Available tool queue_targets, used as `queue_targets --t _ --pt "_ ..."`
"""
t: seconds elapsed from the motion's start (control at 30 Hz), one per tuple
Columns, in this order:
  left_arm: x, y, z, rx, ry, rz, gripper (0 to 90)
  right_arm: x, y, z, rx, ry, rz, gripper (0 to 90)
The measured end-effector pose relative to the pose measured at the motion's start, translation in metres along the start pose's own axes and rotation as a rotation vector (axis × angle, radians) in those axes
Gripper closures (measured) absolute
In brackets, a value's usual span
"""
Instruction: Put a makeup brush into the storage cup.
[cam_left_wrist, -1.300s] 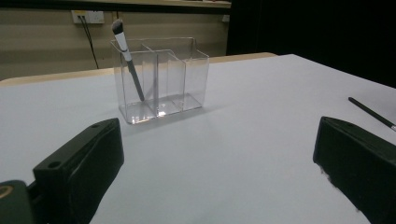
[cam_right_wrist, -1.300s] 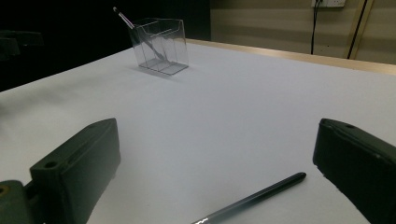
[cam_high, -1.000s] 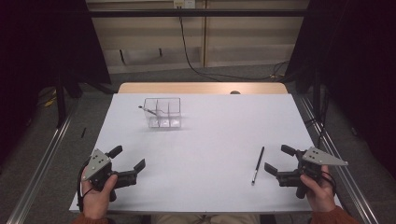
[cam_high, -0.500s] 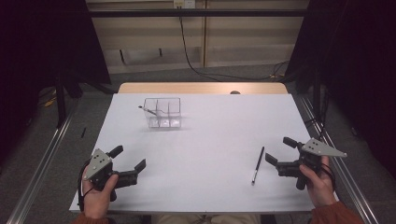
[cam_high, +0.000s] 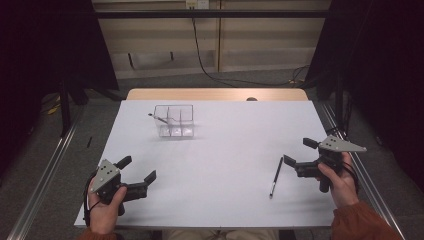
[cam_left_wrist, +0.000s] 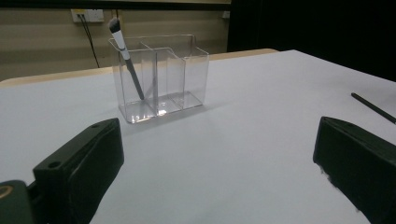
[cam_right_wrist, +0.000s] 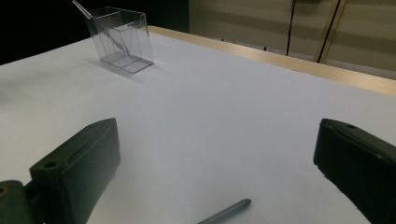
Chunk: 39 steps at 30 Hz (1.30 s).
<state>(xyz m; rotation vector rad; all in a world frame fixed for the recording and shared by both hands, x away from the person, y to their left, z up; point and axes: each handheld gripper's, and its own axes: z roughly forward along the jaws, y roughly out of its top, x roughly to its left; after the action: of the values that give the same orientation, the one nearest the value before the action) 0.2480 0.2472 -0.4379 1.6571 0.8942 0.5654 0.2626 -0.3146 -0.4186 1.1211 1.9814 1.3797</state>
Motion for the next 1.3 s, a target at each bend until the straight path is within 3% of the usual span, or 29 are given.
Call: queue_targets --t 0.27,0.63,0.87,1.13,1.3 --pt "0.0 0.0 0.0 0.003 -0.002 0.001 1.9 -0.003 0.011 0.01 0.121 0.027 -0.04 0.6" --pt "0.0 0.0 0.0 0.009 -0.003 0.001 1.9 -0.005 0.006 0.019 0.263 0.049 -0.044 1.5" --pt "0.0 -0.001 0.0 0.014 -0.007 0.004 1.9 -0.005 0.004 0.025 0.343 0.096 -0.072 1.7" --pt "0.0 -0.001 0.001 0.015 -0.01 0.004 1.9 -0.006 0.006 0.031 0.441 0.12 -0.149 2.4" --pt "0.0 -0.001 0.001 0.016 -0.011 0.007 1.9 -0.005 0.011 0.034 0.52 0.173 -0.236 2.9"
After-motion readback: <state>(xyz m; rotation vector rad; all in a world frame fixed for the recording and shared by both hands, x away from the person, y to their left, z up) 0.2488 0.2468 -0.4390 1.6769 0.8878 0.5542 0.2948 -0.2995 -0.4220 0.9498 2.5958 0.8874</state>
